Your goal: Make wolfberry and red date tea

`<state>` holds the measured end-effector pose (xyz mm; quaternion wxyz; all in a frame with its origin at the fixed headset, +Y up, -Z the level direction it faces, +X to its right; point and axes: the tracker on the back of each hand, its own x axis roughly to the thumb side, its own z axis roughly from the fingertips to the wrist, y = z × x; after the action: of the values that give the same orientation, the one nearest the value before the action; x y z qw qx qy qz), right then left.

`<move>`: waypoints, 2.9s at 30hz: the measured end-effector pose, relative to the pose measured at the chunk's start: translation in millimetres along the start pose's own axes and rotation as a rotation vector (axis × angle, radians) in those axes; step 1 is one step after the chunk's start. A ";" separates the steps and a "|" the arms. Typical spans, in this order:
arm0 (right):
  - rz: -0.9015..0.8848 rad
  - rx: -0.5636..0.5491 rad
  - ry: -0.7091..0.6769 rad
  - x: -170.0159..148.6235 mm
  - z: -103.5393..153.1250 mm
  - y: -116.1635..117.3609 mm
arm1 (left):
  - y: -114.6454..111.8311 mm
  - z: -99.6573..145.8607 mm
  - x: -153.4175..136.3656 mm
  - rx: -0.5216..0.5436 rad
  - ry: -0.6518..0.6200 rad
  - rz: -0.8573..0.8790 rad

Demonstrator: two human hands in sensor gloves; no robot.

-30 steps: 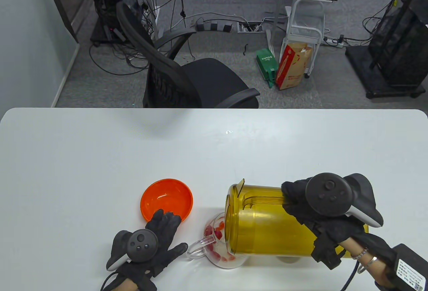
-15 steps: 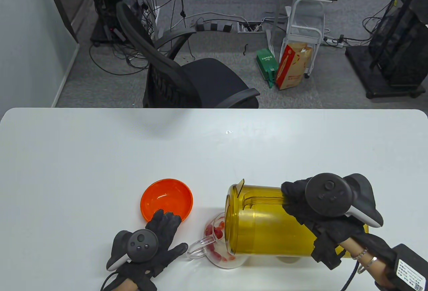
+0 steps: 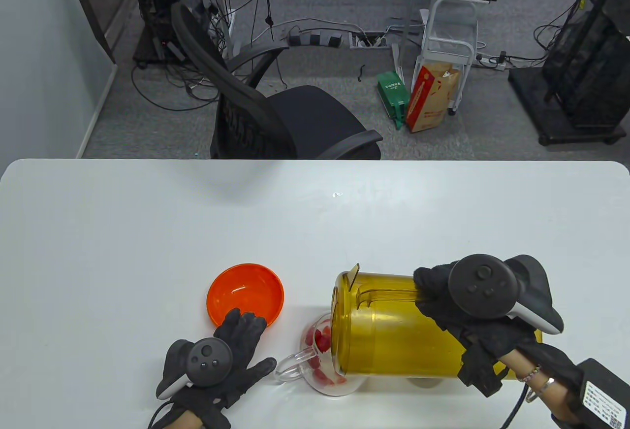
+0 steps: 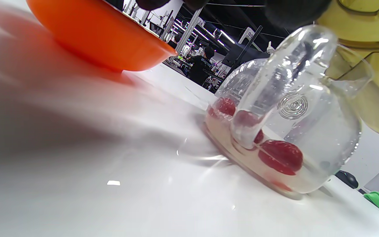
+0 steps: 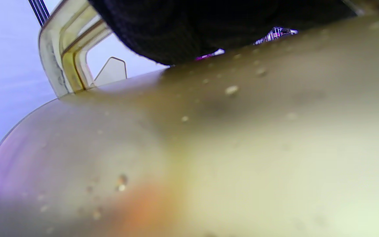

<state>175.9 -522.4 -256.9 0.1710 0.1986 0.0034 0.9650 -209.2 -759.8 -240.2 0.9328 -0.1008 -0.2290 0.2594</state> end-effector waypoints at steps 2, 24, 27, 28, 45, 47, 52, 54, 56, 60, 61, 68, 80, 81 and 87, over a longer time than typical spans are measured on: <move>0.001 0.002 0.000 0.2 -0.2 -0.1 | -0.1 0.0 0.0 -0.001 0.000 0.000; 0.009 0.004 -0.003 1.8 -1.0 -0.8 | 0.5 0.0 0.5 0.000 0.000 -0.002; 0.010 0.004 -0.004 2.1 -1.1 -0.7 | 0.4 -0.1 0.6 0.000 -0.001 -0.002; 0.010 0.004 -0.003 2.2 -1.1 -0.7 | 0.3 -0.1 0.6 -0.001 -0.001 -0.003; 0.014 0.009 0.002 3.6 -1.8 -0.4 | -0.3 0.1 1.3 -0.002 -0.006 -0.004; 0.013 0.009 0.003 3.5 -1.7 -0.3 | -0.7 0.0 1.3 -0.004 -0.006 -0.004; 0.012 0.011 0.001 3.6 -2.0 -0.4 | -0.7 0.0 1.3 -0.005 -0.004 -0.006; 0.011 0.011 0.001 3.5 -2.4 -0.5 | -0.9 -0.1 1.2 -0.009 -0.001 -0.003; 0.010 0.012 0.002 3.5 -2.6 -0.6 | -0.9 -0.1 1.4 -0.010 -0.001 -0.003; 0.010 0.014 0.003 3.7 -3.1 -0.8 | -0.7 -0.3 1.4 -0.008 -0.003 -0.004; 0.012 0.014 0.003 4.1 -3.2 -0.8 | -0.6 -0.3 1.4 -0.008 -0.004 -0.004; 0.019 0.015 0.000 5.0 -3.7 -0.7 | -0.5 -0.3 1.4 -0.006 -0.004 -0.005; 0.017 0.016 0.003 5.2 -3.7 -0.8 | -0.3 -0.1 1.1 -0.001 -0.005 -0.004; 0.018 0.017 0.003 5.3 -3.7 -0.8 | -0.3 -0.1 1.1 -0.002 -0.005 -0.005; 0.022 0.017 0.002 5.9 -3.8 -0.8 | -0.2 0.0 0.9 -0.001 -0.005 -0.005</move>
<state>169.7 -519.4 -258.1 0.1589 0.1993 0.0096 0.9669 -208.4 -759.5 -239.8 0.9328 -0.1003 -0.2317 0.2573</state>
